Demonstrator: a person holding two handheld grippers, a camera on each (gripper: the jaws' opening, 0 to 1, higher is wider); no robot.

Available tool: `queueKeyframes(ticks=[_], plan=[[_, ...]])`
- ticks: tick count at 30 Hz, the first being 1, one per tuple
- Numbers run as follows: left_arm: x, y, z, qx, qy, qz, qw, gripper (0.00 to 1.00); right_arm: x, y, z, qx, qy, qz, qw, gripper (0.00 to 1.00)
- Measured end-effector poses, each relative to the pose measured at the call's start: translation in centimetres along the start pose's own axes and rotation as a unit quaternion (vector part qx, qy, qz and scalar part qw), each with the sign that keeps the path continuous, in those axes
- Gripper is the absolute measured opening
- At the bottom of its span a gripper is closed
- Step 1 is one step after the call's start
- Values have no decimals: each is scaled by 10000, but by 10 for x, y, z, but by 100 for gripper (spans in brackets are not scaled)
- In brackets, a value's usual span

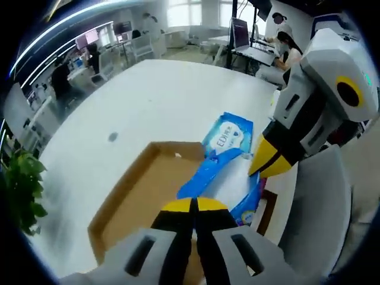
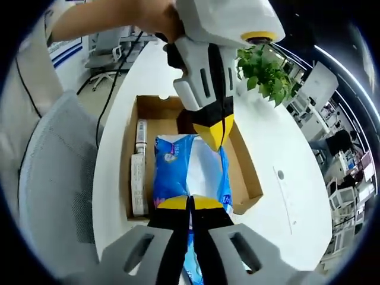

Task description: Operate the shoe box by opening the lid, removing the specified soft item, and placing it in the target area until the item is outside and the box remains undamaged.

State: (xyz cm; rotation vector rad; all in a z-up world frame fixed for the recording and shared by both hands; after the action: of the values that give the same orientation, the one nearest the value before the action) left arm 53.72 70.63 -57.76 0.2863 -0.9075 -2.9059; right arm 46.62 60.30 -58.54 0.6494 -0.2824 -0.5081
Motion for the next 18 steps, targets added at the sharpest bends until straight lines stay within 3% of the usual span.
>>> queueKeyframes(ticks=[18], plan=[[19, 58, -26, 226, -372, -344, 9985, 0, 23, -42, 44, -297, -266, -161, 9991, 0]])
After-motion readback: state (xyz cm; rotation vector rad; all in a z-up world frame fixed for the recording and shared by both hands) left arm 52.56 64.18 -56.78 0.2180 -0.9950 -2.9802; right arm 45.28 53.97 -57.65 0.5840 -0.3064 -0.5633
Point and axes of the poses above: the point that each gripper's makers call its tool centre point, and the gripper's own axes: z roughly backward along the fingers, x roughly to its right, y roughly out of its top, the point moved 7 cm from there along z, roughly backward along the fingers, and after that the axes turned 14 degrees about -z, right-handed, at the moved point
